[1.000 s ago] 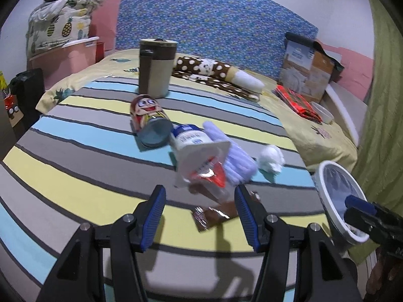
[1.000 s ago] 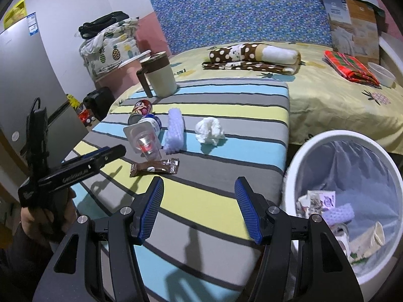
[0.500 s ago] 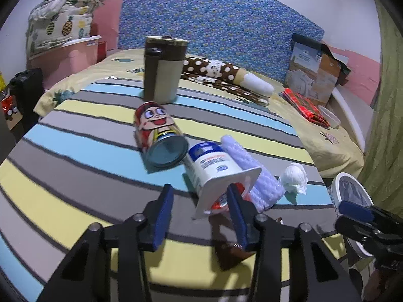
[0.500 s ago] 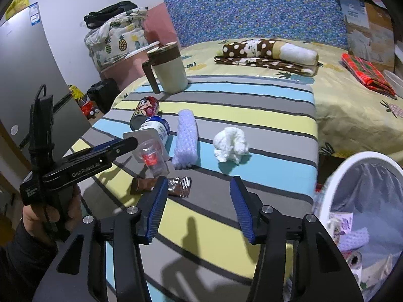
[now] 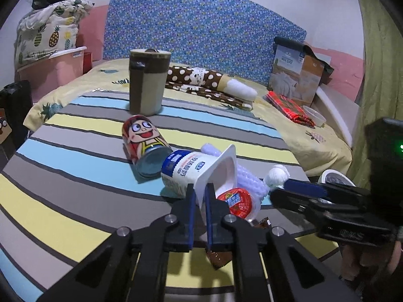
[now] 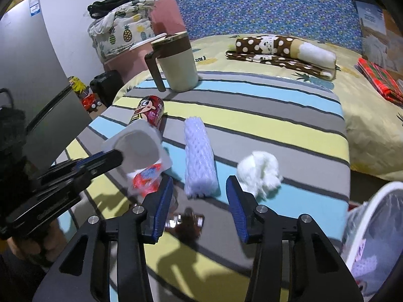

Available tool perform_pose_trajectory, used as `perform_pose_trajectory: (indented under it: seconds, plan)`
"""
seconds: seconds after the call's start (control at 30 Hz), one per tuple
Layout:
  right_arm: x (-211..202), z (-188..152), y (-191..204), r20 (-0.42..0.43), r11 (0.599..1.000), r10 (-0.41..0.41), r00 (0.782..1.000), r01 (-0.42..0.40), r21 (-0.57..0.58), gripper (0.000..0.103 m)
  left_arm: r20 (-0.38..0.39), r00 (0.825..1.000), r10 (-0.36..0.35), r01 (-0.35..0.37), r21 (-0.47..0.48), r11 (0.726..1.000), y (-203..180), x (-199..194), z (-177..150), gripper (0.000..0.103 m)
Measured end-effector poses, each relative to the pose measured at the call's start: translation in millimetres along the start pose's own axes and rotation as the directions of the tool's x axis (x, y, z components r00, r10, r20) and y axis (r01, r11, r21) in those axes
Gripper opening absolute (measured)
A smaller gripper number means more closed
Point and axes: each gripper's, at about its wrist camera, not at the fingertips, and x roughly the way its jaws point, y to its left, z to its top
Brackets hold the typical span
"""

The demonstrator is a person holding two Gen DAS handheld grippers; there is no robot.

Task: Collect trash
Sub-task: 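Grasp the white yogurt cup with the left gripper while the right gripper grasps the white foam net sleeve, then carry the yogurt cup and foam sleeve over the bin and open both grippers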

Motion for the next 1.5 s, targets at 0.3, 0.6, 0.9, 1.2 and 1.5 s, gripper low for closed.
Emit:
perform_pose_trajectory:
  seconds: [0.3,0.6,0.9,1.2,1.5]
  plan:
    - [25.4,5.7,-1.7,-0.059,0.999,-0.037,0.998,0.036,-0.02,0.024,0.006,1.0,0.007,-0.007,-0.029,1.0,7.1,-7.8,-1.2,0.007]
    - [-1.4,3.0,0.8,-0.01,0.999,-0.042,0.999,0.042,-0.016,0.02,0.013,1.0,0.027,-0.027,-0.03,0.999,2.5,-16.8,-1.1,0.007]
    - [-41.0,-0.7,1.8,0.064,0.999,-0.035,0.997,0.035,0.002,0.02,0.037,0.999,0.033,-0.032,-0.014,0.999,-13.2,-37.0,2.1,0.008]
    - [-73.0,-16.2,-7.6,0.111,0.997,-0.064,0.992,0.059,0.047,0.02,0.037,0.999,-0.026,0.024,0.034,0.999,-47.2,-51.9,-0.7,0.007]
    - [-105.7,-41.1,-31.2,0.132,0.985,-0.138,0.982,0.122,0.12,0.02,-0.017,0.991,-0.131,0.132,0.097,0.986,-101.1,-46.7,-13.7,0.007]
